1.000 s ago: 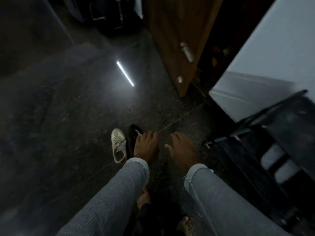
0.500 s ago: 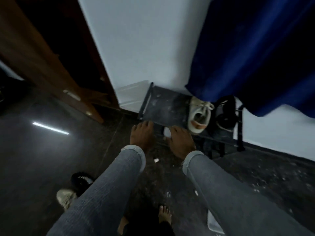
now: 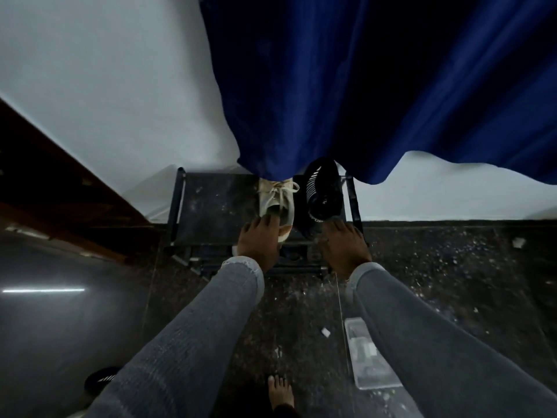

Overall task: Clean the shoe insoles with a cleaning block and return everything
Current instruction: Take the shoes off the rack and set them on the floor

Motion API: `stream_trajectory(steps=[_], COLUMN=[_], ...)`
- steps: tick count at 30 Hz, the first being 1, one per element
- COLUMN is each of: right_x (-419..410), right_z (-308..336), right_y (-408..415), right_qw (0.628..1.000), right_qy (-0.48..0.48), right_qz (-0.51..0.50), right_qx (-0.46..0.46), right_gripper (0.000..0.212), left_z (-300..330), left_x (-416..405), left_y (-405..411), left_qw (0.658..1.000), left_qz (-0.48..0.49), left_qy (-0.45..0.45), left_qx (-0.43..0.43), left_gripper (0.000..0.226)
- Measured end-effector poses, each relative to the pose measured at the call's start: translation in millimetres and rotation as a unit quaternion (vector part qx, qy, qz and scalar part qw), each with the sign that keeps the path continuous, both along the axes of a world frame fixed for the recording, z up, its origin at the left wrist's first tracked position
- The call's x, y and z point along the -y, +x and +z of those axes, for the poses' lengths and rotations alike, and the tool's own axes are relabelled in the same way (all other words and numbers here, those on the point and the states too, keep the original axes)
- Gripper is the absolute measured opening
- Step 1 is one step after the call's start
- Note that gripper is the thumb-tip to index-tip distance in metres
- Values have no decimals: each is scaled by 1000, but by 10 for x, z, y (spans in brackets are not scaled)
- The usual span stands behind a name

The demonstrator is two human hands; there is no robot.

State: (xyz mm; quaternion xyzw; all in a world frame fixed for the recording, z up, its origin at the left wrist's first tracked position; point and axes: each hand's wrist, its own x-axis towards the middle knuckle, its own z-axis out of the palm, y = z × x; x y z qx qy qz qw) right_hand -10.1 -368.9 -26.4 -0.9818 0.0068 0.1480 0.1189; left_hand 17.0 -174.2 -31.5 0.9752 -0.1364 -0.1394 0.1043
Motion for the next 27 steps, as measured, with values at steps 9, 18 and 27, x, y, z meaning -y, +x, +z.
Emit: stream_trajectory(steps=[9,18,27], right_x=[219,203,123], right_z=[-404,-771,-723], right_y=[427,600,791], right_qw=[999,999,999], right_qy=[22,-24,-46], right_qz=[18,21,19], right_qx=[-33,-37,-22], right_gripper=[76,53,31], left_z=[-403,-714,-756], left_x=[201,255,209], left_y=[330,406,447], left_qw=[998,996,997], left_qz=[-27,5,-5], left_qy=[27,67,73], left_qx=[-48,-54,-29], left_gripper=[77,51,34])
